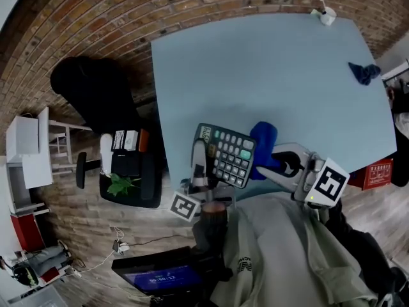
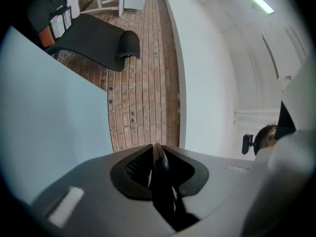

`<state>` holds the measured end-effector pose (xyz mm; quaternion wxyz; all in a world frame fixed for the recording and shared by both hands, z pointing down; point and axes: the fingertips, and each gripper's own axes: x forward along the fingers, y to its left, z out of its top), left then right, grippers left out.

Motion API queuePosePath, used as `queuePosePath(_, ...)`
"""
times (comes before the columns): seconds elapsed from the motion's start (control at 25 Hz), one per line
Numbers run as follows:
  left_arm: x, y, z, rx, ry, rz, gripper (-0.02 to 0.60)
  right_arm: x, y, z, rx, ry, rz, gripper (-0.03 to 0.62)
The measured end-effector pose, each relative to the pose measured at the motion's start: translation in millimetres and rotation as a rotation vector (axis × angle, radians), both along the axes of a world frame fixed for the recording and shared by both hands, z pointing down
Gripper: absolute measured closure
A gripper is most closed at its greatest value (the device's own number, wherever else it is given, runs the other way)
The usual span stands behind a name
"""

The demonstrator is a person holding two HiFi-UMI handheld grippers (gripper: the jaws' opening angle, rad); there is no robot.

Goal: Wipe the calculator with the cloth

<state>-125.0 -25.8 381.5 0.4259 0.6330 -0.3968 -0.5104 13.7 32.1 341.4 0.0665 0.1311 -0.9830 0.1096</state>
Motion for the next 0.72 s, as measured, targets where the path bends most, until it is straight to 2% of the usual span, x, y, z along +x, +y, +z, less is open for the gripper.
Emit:
queuePosePath(0.08, -6.8, -1.3, 1.3, 0.004, 0.047, -0.008, 0.545, -22.8, 32.9, 4.3, -0.021, 0.006, -0.14, 0.522)
queuePosePath(0.12, -9.0, -2.0, 0.9, 0.011, 0.072, -0.002, 0.545, -31.4, 44.7, 4.7, -0.036, -0.013, -0.179, 0.521)
queuePosePath(0.2, -11.2, -2.6, -1.3, 0.03, 0.12, 0.027, 0.545, -38.7, 52.8, 3.0, -0.079, -0.073, -0.192, 0.52)
queuePosePath(0.32, -6.7, -1.3, -7.2, 0.077, 0.208, 0.104, 0.543, -32.5, 40.9, -3.2, -0.117, -0.16, -0.154, 0.521)
queuePosePath(0.4, 1.7, 1.5, -13.1, 0.107, 0.24, 0.161, 0.545, -23.9, 21.5, -9.7, -0.096, -0.223, -0.101, 0.52)
queuePosePath(0.48, 17.2, 5.6, -20.2, 0.134, 0.237, 0.227, 0.545, -11.9, -6.4, -13.8, -0.082, -0.284, -0.002, 0.52)
queuePosePath(0.6, 45.4, 11.4, -28.3, 0.161, 0.214, 0.322, 0.545, 0.7, -36.4, -11.4, -0.143, -0.353, 0.114, 0.52)
queuePosePath(0.72, 48.4, 12.8, -27.4, 0.17, 0.278, 0.334, 0.545, -6.5, -28.7, -7.4, -0.222, -0.393, 0.051, 0.52)
